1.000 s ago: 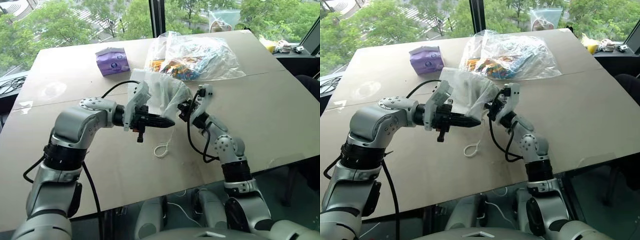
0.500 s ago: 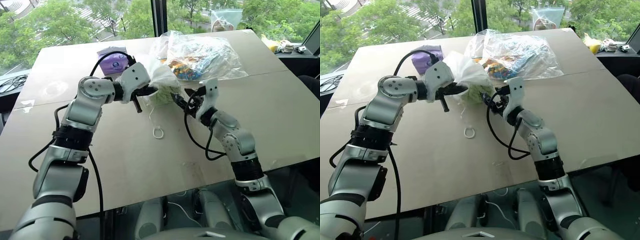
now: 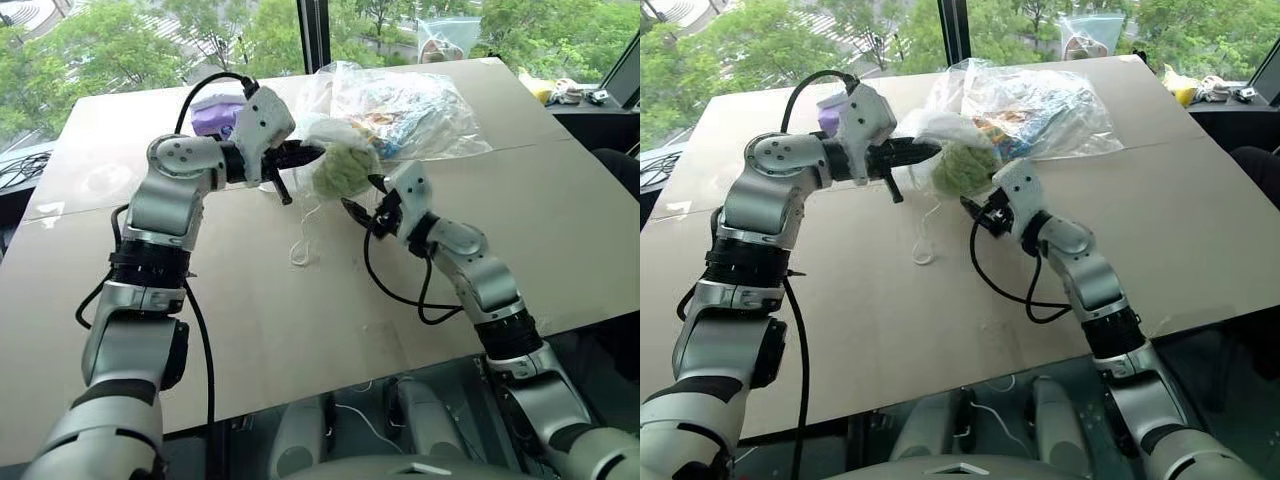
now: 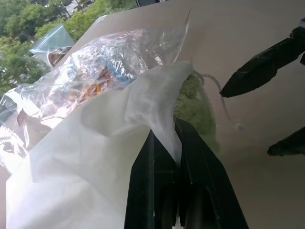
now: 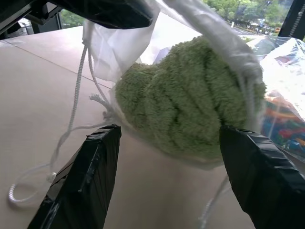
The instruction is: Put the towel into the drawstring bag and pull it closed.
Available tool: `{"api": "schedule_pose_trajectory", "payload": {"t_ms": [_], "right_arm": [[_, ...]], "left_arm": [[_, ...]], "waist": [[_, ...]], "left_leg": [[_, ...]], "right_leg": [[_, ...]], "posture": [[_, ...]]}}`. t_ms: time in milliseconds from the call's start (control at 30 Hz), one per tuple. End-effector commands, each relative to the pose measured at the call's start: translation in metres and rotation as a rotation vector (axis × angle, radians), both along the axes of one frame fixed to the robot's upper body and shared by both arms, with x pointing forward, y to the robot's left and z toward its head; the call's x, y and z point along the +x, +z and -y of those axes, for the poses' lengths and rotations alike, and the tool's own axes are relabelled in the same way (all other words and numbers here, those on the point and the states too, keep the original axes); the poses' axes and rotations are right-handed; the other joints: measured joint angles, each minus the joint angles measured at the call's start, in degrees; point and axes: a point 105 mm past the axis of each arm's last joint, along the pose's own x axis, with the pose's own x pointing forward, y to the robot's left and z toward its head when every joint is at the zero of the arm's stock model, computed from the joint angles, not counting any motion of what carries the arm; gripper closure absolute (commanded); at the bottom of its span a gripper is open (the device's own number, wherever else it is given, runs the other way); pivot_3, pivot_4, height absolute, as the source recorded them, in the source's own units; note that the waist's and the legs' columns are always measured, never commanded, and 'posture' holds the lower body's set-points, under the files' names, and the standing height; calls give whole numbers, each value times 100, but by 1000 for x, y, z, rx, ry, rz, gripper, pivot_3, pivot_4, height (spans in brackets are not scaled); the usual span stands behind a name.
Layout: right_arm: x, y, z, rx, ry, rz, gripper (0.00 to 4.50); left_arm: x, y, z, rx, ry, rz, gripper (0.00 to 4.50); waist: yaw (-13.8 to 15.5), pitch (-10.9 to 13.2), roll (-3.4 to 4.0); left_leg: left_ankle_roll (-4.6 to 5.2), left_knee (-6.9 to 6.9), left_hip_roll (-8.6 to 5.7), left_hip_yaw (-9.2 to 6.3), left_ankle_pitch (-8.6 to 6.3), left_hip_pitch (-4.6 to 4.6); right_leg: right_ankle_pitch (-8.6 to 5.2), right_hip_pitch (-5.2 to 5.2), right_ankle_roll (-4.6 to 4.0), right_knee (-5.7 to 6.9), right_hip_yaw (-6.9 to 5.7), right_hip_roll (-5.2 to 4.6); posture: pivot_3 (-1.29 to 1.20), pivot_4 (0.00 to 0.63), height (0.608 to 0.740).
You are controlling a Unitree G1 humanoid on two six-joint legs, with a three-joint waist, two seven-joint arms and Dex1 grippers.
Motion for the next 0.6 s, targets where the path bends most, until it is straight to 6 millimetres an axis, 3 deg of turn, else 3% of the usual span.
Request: {"api": "schedule_pose_trajectory", "payload": {"t_ms": [33, 133, 267, 600], "right_arm": [[11, 19, 20, 70, -104, 69, 1022], [16, 32, 28, 176, -149, 90, 1022], [20, 40, 35, 181, -190, 144, 1022], [18, 21, 40, -4, -158, 167, 1022]], "left_arm": [[-13, 18, 3, -10, -54, 29, 4500], [-18, 14, 6, -1, -75, 9, 4500], [-16, 13, 7, -2, -68, 9, 4500], [-16, 12, 6, -2, -65, 3, 4500]], "waist": [[16, 0, 0], [14, 0, 0], [3, 0, 0], [-2, 0, 0]], "left_leg": [[0, 0, 0, 0, 0, 0], [1, 1, 0, -1, 0, 1], [0, 1, -1, -5, 0, 5], [0, 1, -1, -1, 0, 5]], "right_leg": [[0, 0, 0, 0, 0, -2], [-1, 1, -1, 0, 1, -3], [0, 1, -2, 6, -2, 3], [0, 1, -2, 6, 2, 4]], "posture": [[0, 150, 740], [0, 150, 740], [0, 150, 740], [0, 150, 740]]}}
